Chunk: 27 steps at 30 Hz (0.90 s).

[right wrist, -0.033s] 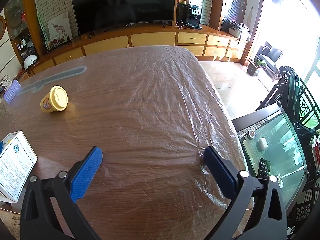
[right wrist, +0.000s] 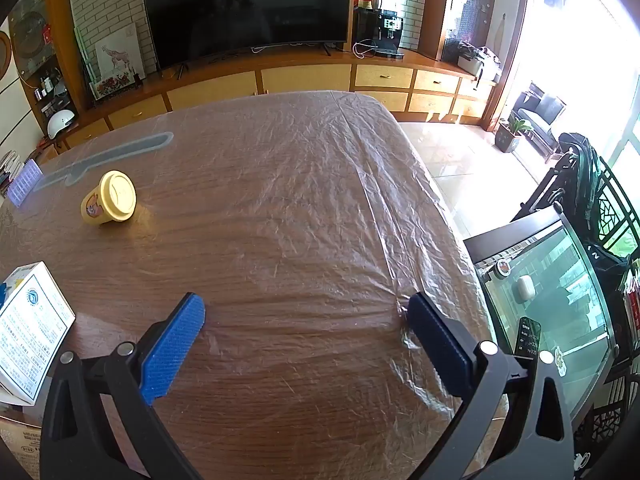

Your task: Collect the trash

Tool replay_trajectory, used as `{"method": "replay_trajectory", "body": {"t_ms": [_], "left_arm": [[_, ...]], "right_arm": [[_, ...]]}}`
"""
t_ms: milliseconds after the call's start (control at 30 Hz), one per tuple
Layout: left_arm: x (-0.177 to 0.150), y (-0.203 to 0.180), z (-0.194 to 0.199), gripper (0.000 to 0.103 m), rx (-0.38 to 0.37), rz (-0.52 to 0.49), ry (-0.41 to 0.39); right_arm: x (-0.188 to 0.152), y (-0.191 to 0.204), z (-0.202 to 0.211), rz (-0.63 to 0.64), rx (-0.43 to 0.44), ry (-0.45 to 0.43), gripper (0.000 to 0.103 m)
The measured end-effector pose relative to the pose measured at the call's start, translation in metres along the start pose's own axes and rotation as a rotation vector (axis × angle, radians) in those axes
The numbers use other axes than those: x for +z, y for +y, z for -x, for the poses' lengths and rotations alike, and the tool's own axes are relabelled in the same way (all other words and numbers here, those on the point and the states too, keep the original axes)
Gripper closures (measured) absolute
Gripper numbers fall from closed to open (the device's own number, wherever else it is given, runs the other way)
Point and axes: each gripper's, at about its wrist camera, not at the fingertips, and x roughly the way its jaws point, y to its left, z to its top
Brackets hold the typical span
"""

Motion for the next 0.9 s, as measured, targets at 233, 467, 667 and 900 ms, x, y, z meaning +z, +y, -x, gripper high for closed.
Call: {"method": "replay_trajectory", "body": {"t_ms": [233, 467, 667, 900], "left_arm": [[0.0003, -0.0008, -0.0004, 0.001, 0.0, -0.001, 0.006], [0.0001, -0.0004, -0.0001, 0.001, 0.0, 0.001, 0.004], [0.0005, 0.0001, -0.0004, 0.001, 0.001, 0.004, 0.003], [-0.0005, 0.0002, 0.0003, 0.001, 0.002, 0.007, 0.003]], "right_arm": [[0.0, 0.0002, 0.0, -0.001, 0.001, 0.0, 0.004], [-0.0001, 0.0001, 0.0, -0.001, 0.002, -0.001, 0.004], [0.0, 0.0002, 0.0, -0.001, 0.002, -0.001, 0.004], [0.0, 0.0003, 0.0, -0.001, 0.002, -0.001, 0.004]]}}
